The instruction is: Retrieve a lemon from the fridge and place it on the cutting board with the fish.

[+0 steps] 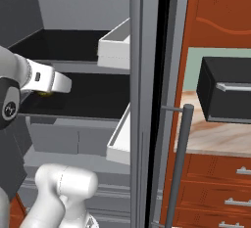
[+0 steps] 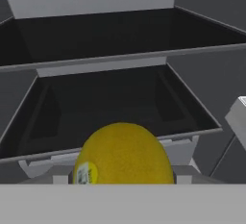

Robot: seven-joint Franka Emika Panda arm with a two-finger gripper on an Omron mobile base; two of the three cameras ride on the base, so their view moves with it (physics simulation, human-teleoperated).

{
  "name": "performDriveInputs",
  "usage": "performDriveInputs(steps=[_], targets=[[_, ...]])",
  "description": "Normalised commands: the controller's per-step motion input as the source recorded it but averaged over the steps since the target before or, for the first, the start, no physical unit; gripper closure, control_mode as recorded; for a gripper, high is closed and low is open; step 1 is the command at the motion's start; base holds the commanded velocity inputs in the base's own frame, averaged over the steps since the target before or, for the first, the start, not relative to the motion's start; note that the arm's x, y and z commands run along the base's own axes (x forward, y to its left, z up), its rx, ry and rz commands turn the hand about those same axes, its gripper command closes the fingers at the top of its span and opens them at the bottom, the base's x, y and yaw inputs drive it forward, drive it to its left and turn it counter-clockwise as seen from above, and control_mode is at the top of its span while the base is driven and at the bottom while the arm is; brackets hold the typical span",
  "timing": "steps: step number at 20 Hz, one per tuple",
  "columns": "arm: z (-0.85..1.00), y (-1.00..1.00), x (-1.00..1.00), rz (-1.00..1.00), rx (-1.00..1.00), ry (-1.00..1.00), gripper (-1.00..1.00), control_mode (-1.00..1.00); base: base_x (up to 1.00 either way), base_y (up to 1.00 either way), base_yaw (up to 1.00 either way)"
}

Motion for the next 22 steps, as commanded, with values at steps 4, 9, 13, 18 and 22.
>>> performDriveInputs(steps=[4, 9, 13, 18, 22], targets=[[-0.1, 0.0, -0.49, 0.0, 0.0, 0.0, 1.0, -1.0, 0.0, 0.0, 0.0], [-0.09, 0.0, -0.15, 0.0, 0.0, 0.0, 1.0, -1.0, 0.0, 0.0, 0.0], [0.0, 0.0, 0.0, 0.0, 0.0, 0.0, 1.0, -1.0, 0.0, 0.0, 0.0], [0.0, 0.0, -0.03, 0.0, 0.0, 0.0, 1.0, -1.0, 0.0, 0.0, 0.0], [0.0, 0.0, -0.04, 0.0, 0.0, 0.0, 1.0, 1.0, -0.22, 0.0, 0.0]])
